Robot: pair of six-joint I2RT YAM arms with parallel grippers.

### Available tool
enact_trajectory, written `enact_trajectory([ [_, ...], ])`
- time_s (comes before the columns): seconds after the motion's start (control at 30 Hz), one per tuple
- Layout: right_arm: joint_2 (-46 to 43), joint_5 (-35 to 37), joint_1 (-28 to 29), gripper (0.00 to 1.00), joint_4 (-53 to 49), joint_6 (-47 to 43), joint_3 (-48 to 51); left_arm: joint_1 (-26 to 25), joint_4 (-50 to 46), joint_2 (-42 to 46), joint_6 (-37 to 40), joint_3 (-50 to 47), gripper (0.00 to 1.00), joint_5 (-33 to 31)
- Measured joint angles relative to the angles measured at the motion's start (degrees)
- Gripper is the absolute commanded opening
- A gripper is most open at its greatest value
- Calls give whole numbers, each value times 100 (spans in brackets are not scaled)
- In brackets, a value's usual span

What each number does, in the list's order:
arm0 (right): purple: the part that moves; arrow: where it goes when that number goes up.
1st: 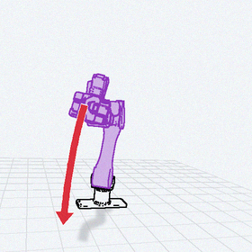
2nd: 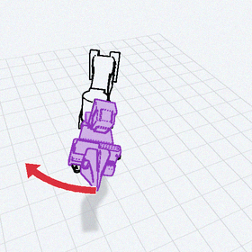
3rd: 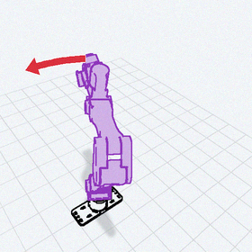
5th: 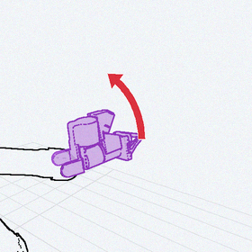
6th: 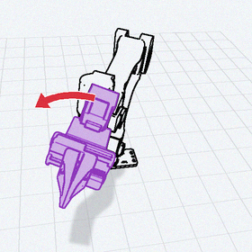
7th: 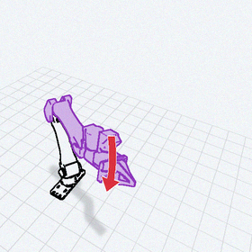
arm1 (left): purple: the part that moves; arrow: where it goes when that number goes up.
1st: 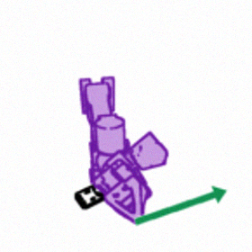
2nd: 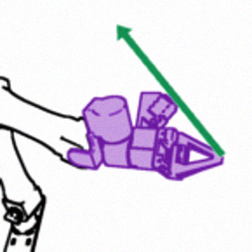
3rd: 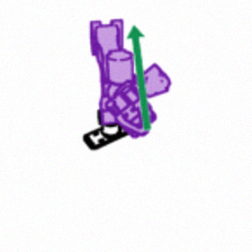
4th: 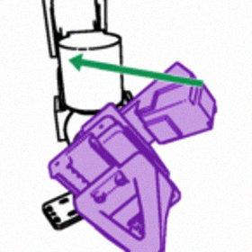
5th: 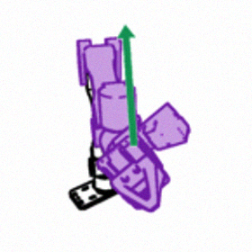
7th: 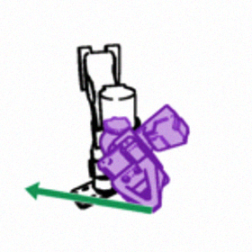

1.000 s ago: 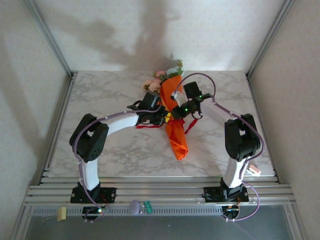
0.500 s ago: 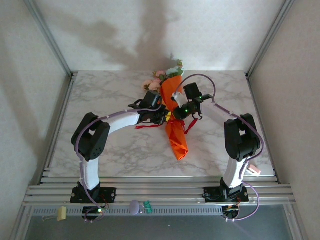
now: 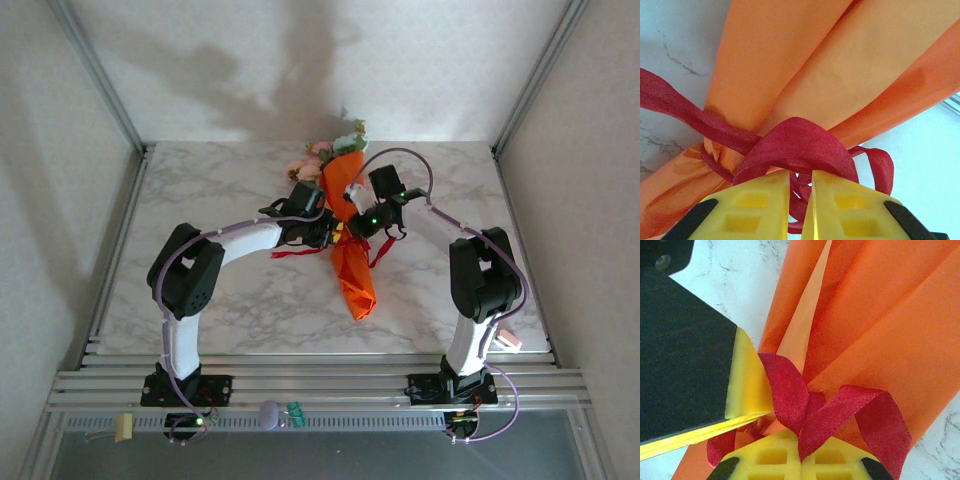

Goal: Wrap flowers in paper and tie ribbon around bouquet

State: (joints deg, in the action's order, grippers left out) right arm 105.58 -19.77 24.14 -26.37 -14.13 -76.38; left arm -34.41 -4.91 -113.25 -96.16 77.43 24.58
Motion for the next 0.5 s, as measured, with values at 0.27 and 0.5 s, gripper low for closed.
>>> enact_trajectory([
  [0.27,50,-111,0,0,0,0,-15,2,63,-109,-74,90,24,0],
  [0.5,105,-138,-39,0,0,2,-57,2,138,-297,-116,208,23,2],
])
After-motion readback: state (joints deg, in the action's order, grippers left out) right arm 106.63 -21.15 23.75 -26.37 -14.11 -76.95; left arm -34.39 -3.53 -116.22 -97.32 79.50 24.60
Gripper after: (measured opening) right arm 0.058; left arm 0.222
